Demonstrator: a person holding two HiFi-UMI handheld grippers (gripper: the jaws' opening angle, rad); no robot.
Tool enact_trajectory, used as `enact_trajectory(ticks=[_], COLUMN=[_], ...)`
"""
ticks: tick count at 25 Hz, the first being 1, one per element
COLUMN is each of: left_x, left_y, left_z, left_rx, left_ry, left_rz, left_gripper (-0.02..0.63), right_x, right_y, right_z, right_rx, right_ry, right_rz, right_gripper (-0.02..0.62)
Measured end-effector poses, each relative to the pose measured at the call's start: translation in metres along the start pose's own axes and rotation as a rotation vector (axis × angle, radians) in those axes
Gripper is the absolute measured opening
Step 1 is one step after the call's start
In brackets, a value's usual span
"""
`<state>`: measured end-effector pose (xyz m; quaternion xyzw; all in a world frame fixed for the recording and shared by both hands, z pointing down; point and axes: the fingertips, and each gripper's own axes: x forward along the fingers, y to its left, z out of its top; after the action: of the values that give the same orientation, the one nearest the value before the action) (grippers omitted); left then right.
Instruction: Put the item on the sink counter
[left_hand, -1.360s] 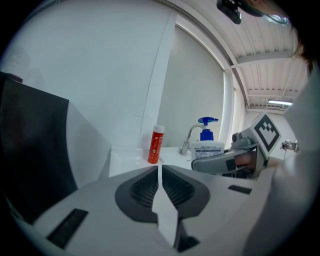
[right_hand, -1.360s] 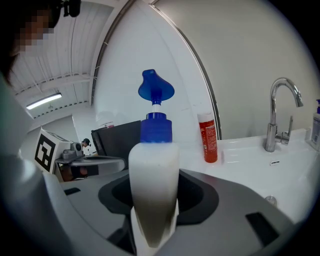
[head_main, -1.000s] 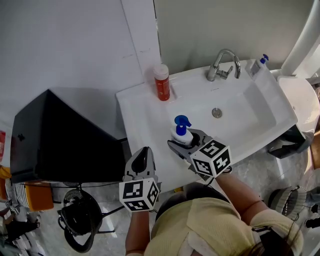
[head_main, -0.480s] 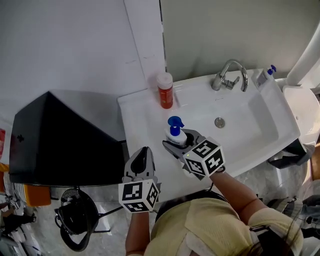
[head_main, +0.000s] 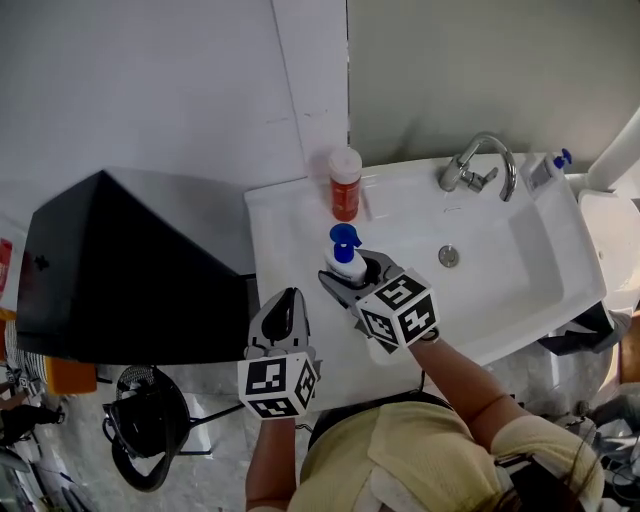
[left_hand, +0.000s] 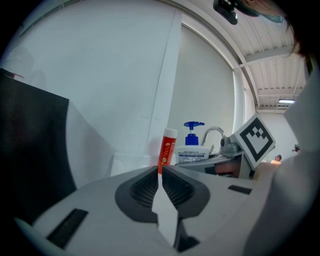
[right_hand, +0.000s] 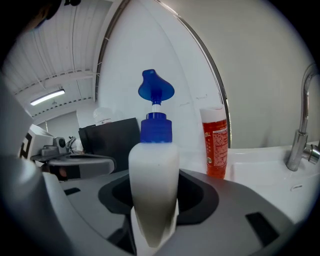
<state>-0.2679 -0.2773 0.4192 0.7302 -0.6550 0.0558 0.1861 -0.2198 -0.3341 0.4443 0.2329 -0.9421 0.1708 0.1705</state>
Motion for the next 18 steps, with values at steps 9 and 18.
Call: enact_trajectory(ticks=[9,18], left_x=[0.021,0.034], left_y=[0.021,0.033], left_z=[0.001,-0.002], left_rx=[0.023,0.024], left_ry=[0.007,0.021], left_rz=[0.042,0.063], left_gripper=[0.055,0.055], right_x=[0.035,0.072], right_y=[-0.023,-0.046], right_z=[0.010,0.018], right_rx=[-0.035,-0.051], right_ry=[-0.026,-0.084], right_rz=[-0.051,-0.110], right_gripper=[0.207,0.207])
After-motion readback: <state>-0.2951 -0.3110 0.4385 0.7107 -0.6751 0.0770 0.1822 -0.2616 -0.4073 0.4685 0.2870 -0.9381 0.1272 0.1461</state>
